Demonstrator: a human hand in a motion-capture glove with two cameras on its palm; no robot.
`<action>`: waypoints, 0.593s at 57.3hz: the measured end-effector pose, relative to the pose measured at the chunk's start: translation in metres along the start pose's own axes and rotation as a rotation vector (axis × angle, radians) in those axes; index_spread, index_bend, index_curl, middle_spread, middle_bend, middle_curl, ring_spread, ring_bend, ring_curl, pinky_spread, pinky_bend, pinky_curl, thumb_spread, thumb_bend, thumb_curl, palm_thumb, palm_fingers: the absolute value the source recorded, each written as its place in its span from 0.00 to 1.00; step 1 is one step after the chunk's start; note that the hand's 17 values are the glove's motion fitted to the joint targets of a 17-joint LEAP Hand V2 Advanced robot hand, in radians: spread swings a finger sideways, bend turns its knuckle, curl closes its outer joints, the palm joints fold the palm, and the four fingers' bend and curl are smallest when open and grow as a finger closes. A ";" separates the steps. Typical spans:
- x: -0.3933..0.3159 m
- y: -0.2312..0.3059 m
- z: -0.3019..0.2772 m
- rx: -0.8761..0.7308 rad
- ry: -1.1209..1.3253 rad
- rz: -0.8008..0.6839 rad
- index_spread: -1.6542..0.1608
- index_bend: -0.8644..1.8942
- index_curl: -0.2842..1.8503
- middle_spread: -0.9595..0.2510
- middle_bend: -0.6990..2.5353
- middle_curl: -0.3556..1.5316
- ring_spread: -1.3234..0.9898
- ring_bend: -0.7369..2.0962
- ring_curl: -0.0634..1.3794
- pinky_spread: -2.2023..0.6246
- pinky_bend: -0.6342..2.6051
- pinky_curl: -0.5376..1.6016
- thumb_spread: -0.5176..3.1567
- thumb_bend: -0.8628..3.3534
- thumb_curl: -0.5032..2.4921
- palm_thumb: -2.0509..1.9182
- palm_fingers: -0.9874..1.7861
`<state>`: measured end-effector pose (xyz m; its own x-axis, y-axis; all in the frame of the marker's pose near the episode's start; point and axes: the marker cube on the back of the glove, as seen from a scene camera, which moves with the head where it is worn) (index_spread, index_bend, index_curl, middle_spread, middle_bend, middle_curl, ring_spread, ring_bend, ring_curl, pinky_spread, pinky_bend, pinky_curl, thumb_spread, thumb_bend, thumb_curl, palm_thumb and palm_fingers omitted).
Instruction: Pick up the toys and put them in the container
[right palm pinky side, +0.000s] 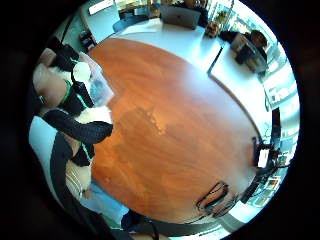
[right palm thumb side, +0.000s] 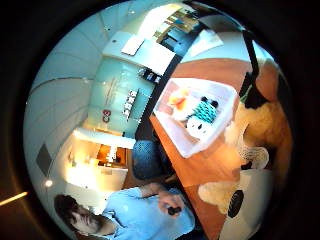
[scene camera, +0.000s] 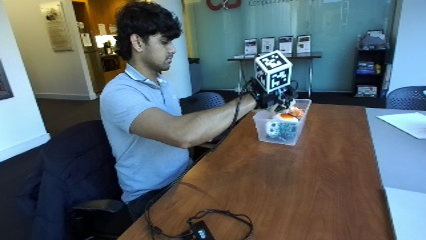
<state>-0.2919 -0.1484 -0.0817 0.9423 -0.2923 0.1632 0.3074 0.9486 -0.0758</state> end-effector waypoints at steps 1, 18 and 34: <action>-0.006 -0.005 -0.003 0.000 -0.001 -0.010 0.76 0.46 0.29 0.82 0.28 0.33 0.48 0.61 0.40 0.66 0.54 0.45 0.43 0.29 0.48 0.74 0.66; -0.116 -0.090 -0.010 0.000 -0.051 -0.178 0.77 0.47 0.34 0.81 0.27 0.35 0.48 0.59 0.41 0.66 0.54 0.46 0.37 0.29 0.53 0.74 0.65; -0.155 -0.120 0.023 -0.306 0.041 -0.129 0.77 0.40 0.35 0.81 0.27 0.37 0.48 0.58 0.42 0.66 0.56 0.47 0.35 0.29 0.56 0.73 0.56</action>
<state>-0.4781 -0.2136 -0.0752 0.8955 -0.4184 0.1516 0.4445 0.8244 -0.3504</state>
